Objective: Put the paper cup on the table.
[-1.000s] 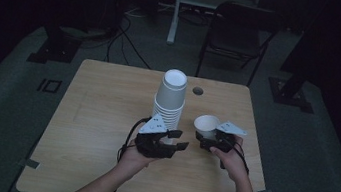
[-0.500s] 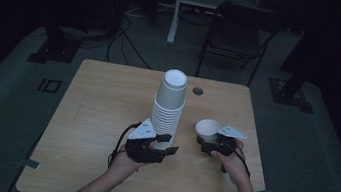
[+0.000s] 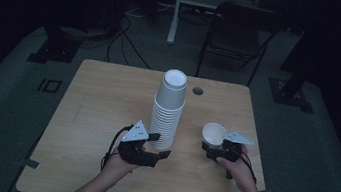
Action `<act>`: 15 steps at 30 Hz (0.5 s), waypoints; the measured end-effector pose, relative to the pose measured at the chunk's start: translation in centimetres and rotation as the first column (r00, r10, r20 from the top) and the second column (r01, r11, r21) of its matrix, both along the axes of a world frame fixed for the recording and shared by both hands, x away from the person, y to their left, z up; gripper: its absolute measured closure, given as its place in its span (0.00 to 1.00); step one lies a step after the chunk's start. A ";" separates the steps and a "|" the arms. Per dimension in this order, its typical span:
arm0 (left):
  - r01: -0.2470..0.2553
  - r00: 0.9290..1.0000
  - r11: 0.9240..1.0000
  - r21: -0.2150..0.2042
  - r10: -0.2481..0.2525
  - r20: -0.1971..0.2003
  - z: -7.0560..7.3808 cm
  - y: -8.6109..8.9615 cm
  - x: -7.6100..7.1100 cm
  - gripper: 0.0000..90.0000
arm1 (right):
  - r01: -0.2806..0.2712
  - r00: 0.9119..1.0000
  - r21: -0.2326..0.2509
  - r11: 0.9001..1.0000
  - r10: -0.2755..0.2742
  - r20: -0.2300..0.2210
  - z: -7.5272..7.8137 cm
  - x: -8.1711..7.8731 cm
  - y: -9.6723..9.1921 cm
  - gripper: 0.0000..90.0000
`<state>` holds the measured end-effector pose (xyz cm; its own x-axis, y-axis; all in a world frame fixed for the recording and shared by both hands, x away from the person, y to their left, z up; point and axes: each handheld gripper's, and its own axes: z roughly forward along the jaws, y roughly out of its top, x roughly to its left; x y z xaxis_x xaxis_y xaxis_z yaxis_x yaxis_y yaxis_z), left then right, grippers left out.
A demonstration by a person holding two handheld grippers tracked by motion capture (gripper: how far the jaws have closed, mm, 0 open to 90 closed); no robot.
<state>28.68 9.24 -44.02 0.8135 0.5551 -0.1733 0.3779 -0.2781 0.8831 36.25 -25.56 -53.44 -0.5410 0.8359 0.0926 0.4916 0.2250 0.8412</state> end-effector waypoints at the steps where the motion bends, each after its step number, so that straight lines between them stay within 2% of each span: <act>1: -0.014 1.000 1.000 0.004 0.015 -0.015 -0.3 0.2 0.1 0.28 | -0.001 1.000 0.003 1.000 0.001 -0.001 0.1 -0.1 -0.2 0.12; 5: -0.064 0.997 0.998 0.030 0.065 -0.040 -1.1 1.4 0.4 0.17 | 0.011 1.000 0.003 1.000 -0.011 0.003 0.2 -0.7 -0.9 0.12; 9: -0.094 0.994 0.995 0.042 0.096 -0.056 -1.9 2.6 0.5 0.11 | 0.017 1.000 -0.005 1.000 -0.017 0.001 0.2 -1.4 -1.5 0.12; 12: -0.119 0.991 0.991 0.062 0.123 -0.055 -2.5 3.6 0.5 0.11 | 0.019 1.000 -0.011 1.000 -0.019 0.007 0.1 -1.7 -1.8 0.12; 15: -0.145 0.987 0.988 0.059 0.148 -0.064 -3.0 4.6 0.5 0.11 | 0.024 1.000 -0.003 1.000 -0.024 0.003 0.0 -2.1 -2.0 0.12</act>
<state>29.17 13.82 -47.03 0.7100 0.6775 -0.1921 0.4766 -0.2616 0.8393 34.19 -27.53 -53.43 -0.5212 0.8488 0.0890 0.4947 0.2155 0.8419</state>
